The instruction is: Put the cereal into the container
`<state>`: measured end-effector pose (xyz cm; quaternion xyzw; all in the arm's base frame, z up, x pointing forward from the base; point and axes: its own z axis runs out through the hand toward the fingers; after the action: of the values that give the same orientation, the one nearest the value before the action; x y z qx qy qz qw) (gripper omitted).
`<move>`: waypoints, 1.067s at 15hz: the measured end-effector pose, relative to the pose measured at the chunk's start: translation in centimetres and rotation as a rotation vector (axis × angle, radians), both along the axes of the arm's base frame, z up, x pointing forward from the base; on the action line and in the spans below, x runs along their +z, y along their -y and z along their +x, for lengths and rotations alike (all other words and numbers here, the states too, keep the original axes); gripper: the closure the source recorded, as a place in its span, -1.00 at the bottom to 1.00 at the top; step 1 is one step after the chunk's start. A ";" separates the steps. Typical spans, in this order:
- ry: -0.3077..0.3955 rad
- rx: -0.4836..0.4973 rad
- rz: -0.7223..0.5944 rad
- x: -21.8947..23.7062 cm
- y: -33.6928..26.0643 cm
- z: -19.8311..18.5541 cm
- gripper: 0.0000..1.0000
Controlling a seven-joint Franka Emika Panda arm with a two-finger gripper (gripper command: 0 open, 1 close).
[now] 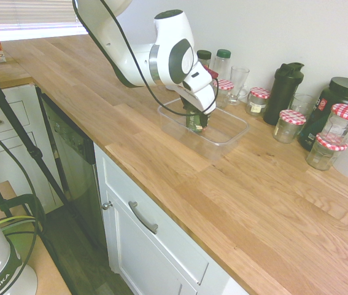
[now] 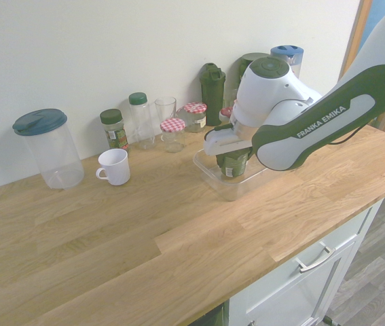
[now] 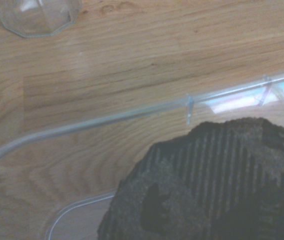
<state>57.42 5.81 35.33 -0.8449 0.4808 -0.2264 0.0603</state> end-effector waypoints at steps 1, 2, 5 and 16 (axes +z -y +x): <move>-0.001 -0.001 -0.001 0.0 0.0 0.1 -1.00; -0.001 -0.002 -0.001 -0.1 0.1 0.2 -1.00; -0.004 -0.002 -0.001 -0.3 0.1 0.4 -1.00; -0.036 -0.002 -0.020 -1.0 0.6 -0.1 -1.00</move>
<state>57.30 5.20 34.32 -0.8489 0.4804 -0.2162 0.0430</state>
